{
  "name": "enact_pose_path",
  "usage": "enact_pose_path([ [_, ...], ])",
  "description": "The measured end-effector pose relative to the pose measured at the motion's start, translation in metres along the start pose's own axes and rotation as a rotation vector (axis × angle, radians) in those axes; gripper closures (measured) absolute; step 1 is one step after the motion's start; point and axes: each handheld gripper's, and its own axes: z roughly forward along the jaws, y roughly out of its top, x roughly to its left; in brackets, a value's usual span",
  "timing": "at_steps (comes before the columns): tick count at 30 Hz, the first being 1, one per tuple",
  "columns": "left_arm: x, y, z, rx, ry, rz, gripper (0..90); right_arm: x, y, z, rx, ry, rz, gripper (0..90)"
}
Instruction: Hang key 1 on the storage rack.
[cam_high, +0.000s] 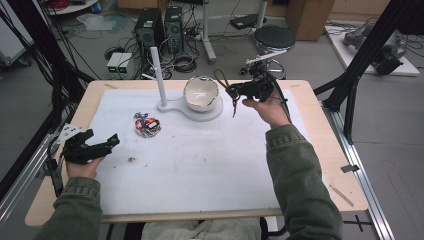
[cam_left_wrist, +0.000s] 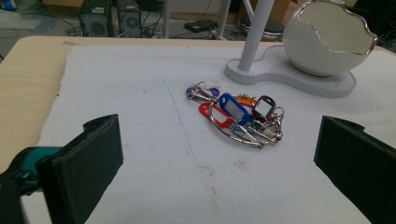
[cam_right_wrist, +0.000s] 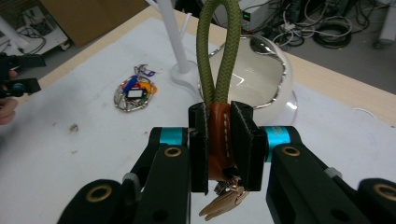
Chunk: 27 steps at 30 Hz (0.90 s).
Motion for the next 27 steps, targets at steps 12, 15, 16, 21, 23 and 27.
enact_pose_path([
  [12,0.0,0.0,0.0,0.007,-0.006,0.006,1.7,0.026,0.007,0.025,0.018,0.079,-0.052,77.4],
  [15,0.0,0.0,0.0,0.007,-0.007,0.005,1.7,0.031,0.009,0.031,0.029,0.098,-0.057,77.3],
  [16,-0.001,0.0,0.0,0.006,-0.008,0.004,1.7,0.033,0.009,0.033,0.032,0.099,-0.056,77.3],
  [21,-0.001,0.0,0.001,0.008,-0.009,0.005,1.7,0.041,0.013,0.043,0.042,0.121,-0.064,77.3],
  [23,-0.001,0.0,0.001,0.009,-0.008,0.005,1.7,0.045,0.015,0.046,0.04,0.133,-0.071,77.3],
  [27,-0.001,0.0,0.001,0.006,-0.009,0.003,1.7,0.052,0.021,0.056,0.038,0.153,-0.067,77.3],
])
